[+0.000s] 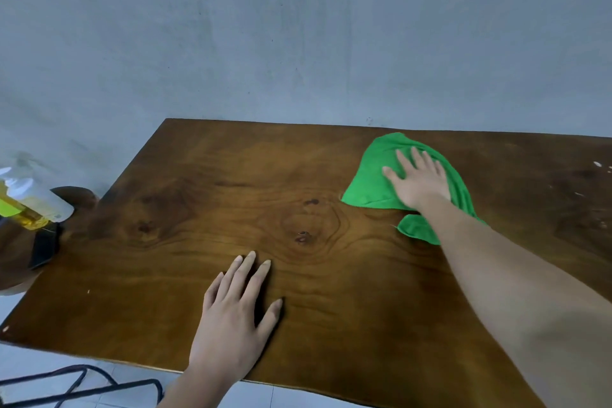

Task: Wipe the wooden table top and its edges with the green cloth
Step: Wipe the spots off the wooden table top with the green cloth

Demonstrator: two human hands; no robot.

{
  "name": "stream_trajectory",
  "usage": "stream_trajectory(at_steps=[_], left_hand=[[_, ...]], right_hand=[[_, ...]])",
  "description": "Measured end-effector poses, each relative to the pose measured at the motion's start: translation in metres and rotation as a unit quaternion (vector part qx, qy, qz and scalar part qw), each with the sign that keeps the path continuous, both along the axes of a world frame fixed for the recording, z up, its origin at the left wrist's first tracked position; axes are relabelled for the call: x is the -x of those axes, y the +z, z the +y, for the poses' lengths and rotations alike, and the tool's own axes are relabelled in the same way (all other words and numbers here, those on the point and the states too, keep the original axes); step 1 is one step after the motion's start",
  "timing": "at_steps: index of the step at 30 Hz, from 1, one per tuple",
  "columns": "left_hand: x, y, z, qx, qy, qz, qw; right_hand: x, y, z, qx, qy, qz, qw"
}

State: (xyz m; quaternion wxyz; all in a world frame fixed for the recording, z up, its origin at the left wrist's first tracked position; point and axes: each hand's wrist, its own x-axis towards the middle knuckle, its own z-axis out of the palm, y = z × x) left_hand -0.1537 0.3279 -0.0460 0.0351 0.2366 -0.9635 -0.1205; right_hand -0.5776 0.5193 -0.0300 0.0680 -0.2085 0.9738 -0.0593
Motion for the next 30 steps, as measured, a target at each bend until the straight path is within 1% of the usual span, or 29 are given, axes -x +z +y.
stream_trajectory(at_steps=[3,5,6,10,13,16,18,20,23,30], left_hand=[[0.001,0.002,0.002,0.004,0.002,-0.006,1.000],[0.001,0.003,0.003,0.007,0.001,-0.002,1.000],[0.001,0.002,0.003,0.008,0.000,-0.001,1.000],[0.001,0.002,0.002,0.012,-0.002,-0.001,1.000],[0.000,0.000,0.000,0.010,-0.010,0.007,1.000],[-0.001,-0.003,-0.001,0.012,-0.013,0.006,1.000],[-0.001,-0.004,-0.001,0.017,-0.013,-0.001,1.000],[0.001,-0.003,0.001,0.018,-0.017,0.000,1.000],[0.012,0.006,0.013,-0.003,-0.032,0.027,0.999],[0.051,0.023,0.068,-0.024,-0.099,0.048,0.994]], right_hand=[[-0.003,-0.002,0.009,0.000,-0.072,-0.017,0.997],[-0.021,-0.002,-0.004,-0.007,-0.083,-0.016,0.996],[-0.035,-0.001,-0.013,-0.014,-0.070,-0.012,0.997],[-0.119,0.001,-0.053,-0.033,0.070,-0.010,0.997],[-0.192,0.000,-0.068,-0.028,0.186,-0.021,0.982],[-0.241,-0.002,-0.049,-0.015,0.269,-0.021,0.963],[-0.255,-0.005,-0.023,-0.005,0.290,-0.019,0.957],[-0.257,-0.008,0.008,0.010,0.278,-0.018,0.960],[-0.251,-0.009,0.057,0.024,0.222,-0.024,0.974],[-0.235,-0.009,0.163,0.009,0.108,-0.012,0.994]])
